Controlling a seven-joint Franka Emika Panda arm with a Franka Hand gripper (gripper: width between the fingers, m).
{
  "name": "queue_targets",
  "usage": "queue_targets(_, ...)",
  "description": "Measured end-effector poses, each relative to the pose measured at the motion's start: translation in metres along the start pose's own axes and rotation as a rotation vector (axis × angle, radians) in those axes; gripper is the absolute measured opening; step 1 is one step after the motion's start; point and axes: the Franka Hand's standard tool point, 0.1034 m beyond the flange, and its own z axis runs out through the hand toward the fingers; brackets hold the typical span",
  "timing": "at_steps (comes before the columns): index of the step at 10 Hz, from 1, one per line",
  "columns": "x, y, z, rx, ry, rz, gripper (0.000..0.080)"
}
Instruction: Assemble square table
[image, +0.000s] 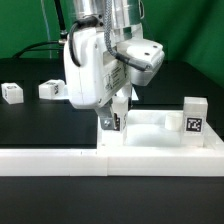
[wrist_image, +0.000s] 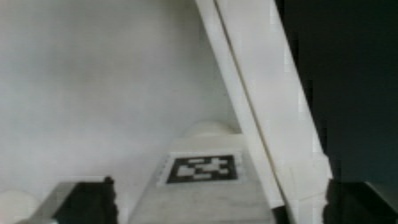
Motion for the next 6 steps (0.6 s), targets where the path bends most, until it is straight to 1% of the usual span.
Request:
queue_targets(1, -0.006, 0.004, -0.006, 0.003, -0.006, -0.006, 0.0633)
queue_targets(2, -0.014, 0.013, -0.014, 0.000, -0.013, -0.015, 0.0645)
queue_targets(3, -0.026, 0.024, -0.026, -0.006, -0.024, -0.026, 0.0645)
queue_targets(4, -0.036, 0.030, -0.041, -0.008, -0.039, -0.041, 0.0645)
queue_targets(5, -0.032, 0.029, -0.038, -0.006, -0.035, -0.039, 0.0648)
queue_targets(6, -0.031, 0.029, -0.034, -0.010, -0.031, -0.040, 0.0648)
